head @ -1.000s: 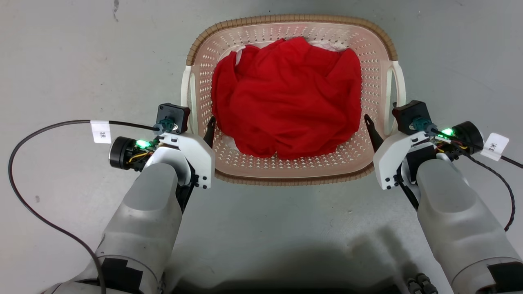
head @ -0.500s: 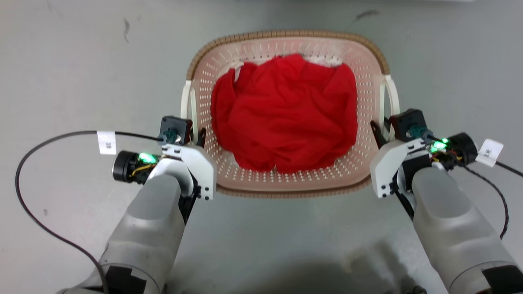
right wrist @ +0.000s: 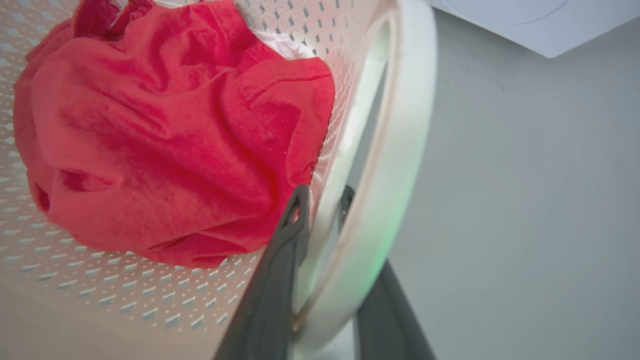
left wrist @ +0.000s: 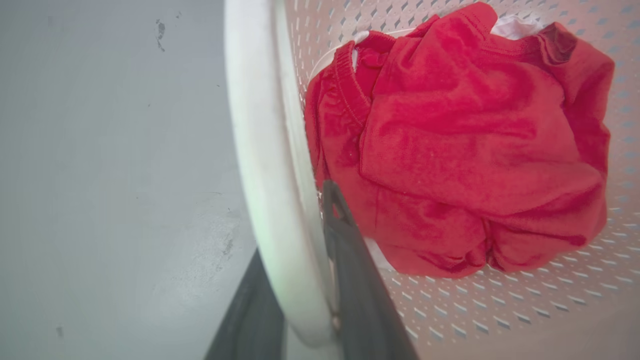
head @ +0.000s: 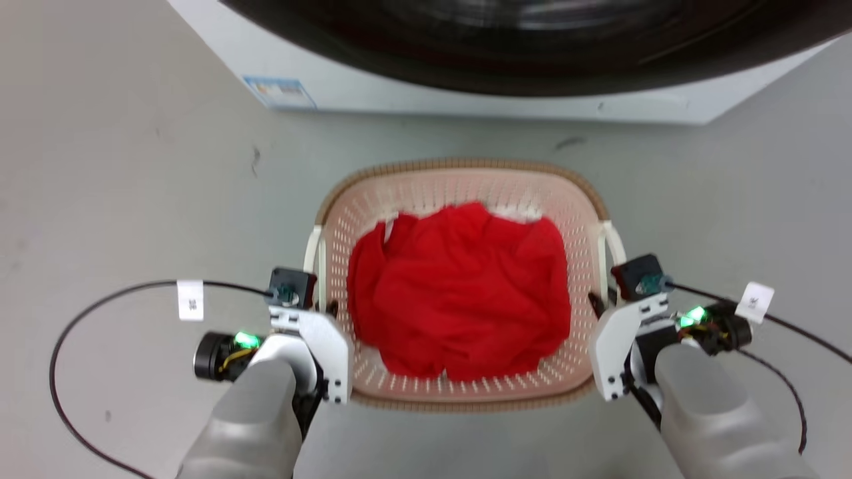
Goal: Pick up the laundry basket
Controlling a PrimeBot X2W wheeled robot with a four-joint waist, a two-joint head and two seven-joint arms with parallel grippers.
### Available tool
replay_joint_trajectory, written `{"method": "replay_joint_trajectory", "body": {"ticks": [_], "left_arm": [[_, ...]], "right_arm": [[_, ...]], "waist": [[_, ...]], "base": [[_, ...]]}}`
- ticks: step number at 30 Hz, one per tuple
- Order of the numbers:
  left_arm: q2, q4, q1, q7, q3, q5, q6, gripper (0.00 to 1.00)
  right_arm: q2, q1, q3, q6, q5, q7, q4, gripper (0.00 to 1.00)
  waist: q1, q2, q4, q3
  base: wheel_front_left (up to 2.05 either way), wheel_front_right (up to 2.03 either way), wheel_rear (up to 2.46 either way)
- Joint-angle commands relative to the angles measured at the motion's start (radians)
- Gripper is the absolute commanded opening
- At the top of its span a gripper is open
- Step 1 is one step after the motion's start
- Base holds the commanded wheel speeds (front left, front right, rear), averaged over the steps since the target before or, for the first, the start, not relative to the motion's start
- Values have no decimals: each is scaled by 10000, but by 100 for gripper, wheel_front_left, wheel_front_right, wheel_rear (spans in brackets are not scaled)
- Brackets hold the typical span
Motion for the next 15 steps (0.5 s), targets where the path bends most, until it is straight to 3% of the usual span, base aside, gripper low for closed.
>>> {"method": "replay_joint_trajectory", "body": {"ticks": [1, 8, 15], "left_arm": [[82, -38, 203, 70, -43, -63, -44, 0], [76, -42, 1087, 642, -351, -413, -57, 0], [45, -199, 1853, 1268, -1324, -1097, -65, 0]], "right_arm": [[-90, 296, 295, 0, 194, 162, 73, 0], [-84, 1151, 1429, 2, 1355, 923, 82, 0], [-58, 1807, 2214, 13, 2227, 1478, 65, 0]], "waist": [[1, 0, -13, -909], [1, 0, -38, -2389], [1, 0, -22, -3645]], "base": [[0, 0, 0], [0, 0, 0], [0, 0, 0]]}}
